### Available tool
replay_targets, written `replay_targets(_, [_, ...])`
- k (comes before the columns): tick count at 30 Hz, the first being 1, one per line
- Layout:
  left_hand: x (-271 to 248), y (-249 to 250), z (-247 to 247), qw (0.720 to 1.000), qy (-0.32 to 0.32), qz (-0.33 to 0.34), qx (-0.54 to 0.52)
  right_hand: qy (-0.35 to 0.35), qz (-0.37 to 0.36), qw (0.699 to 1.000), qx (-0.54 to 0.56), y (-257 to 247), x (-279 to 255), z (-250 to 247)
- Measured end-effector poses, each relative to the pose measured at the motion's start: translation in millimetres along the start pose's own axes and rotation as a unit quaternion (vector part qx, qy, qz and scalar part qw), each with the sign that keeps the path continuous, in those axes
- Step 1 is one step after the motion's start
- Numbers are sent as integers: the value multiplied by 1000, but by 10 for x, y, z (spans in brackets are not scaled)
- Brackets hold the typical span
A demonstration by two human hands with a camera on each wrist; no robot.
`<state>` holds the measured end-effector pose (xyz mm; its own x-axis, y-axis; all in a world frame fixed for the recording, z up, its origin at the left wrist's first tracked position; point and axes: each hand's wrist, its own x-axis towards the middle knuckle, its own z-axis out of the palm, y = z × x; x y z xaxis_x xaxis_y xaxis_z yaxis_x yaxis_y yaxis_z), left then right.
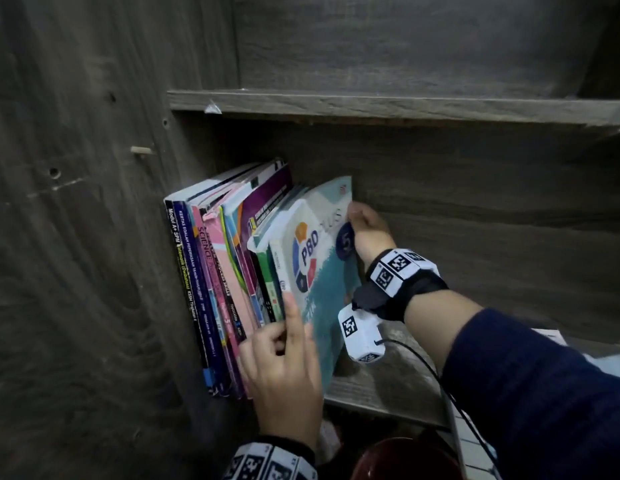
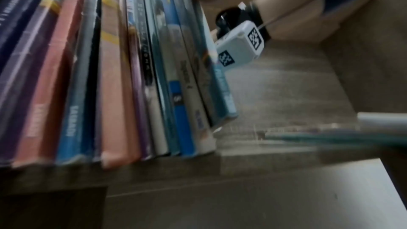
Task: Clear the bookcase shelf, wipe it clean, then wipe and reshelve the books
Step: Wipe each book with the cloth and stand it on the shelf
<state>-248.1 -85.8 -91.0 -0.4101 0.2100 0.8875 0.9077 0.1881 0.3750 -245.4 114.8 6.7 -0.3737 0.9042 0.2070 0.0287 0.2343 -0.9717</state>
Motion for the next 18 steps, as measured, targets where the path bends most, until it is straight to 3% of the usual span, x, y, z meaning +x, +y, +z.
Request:
replay_targets(3, [-15,-53,15,1000,-26,10,13,-41,11,997,-60,-81,5,71])
replay_targets(8, [-126,-123,77,995,-83,-36,30,-66,21,996,-59,54,-60,62])
replay_targets(10, [-131,-141,93,995,-90,-28,42,-60,2,998,1,160,-180,21])
replay_targets(13, [-162,-178,72,992,-107,-14,58,-52,40,994,89,333,-369,-66])
replay_targets(16, [-264,-253,27,988,-136,8,73,-84,126,985,-77,534,-600,-200])
replay_targets(18, [-341,-326,4,983,-158,37,91,-148,180,951,-201,674,-761,-220])
